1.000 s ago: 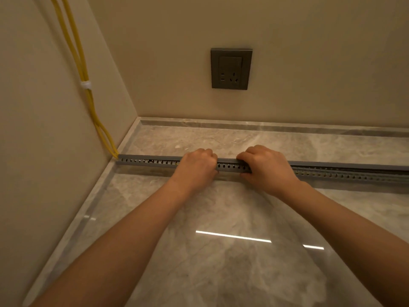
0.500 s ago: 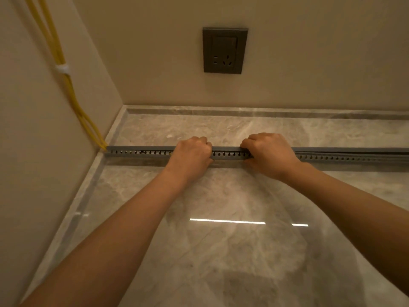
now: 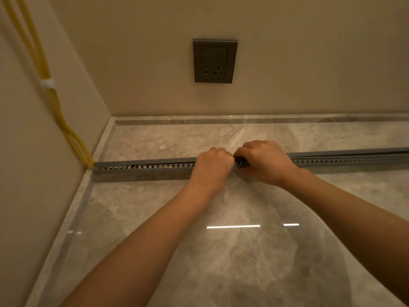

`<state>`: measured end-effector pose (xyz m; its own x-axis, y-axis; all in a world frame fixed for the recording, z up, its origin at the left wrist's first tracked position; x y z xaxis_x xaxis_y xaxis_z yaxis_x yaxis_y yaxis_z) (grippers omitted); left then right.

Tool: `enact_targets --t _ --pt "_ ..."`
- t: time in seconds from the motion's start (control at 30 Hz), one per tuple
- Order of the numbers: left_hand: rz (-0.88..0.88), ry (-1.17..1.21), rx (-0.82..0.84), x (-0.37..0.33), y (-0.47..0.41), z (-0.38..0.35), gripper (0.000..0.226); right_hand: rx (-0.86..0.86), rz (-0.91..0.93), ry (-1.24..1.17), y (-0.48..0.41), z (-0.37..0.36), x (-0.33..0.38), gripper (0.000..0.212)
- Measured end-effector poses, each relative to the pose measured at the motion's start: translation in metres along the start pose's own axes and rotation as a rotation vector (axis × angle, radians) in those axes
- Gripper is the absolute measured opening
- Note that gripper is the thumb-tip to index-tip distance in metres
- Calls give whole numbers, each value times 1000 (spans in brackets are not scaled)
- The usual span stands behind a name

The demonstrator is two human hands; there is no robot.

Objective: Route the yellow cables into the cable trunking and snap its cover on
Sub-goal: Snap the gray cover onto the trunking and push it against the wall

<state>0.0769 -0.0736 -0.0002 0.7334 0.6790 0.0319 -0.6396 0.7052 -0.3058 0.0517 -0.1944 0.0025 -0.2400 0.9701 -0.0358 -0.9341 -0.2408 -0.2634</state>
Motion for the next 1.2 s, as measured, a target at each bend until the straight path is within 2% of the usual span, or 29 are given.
enact_targets --t 0.43,0.77,1.0,1.2 --pt "-12 -176 143 -4 -7 -8 22 -57 44 3 27 -11 -20 32" --pt "40 -229 176 -7 -10 -16 20 -53 -16 116 51 -3 -53 26" --pt "69 -228 181 -5 -13 -15 18 -87 -14 100 52 -8 -55 27" --pt "82 -209 220 -2 -22 -12 19 -199 -29 112 53 -6 -54 19"
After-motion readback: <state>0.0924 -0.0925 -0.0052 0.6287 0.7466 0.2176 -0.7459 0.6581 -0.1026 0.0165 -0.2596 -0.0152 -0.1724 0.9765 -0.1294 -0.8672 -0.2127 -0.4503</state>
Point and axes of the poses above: each hand's wrist, its own y-axis away from the middle knuckle, its own z-axis out of the back of the hand, x = y × z, the point moved 3 cm from there along -y, towards the middle knuckle, and after that the axes turned 9 degrees about -x, right-handed, at the moved point
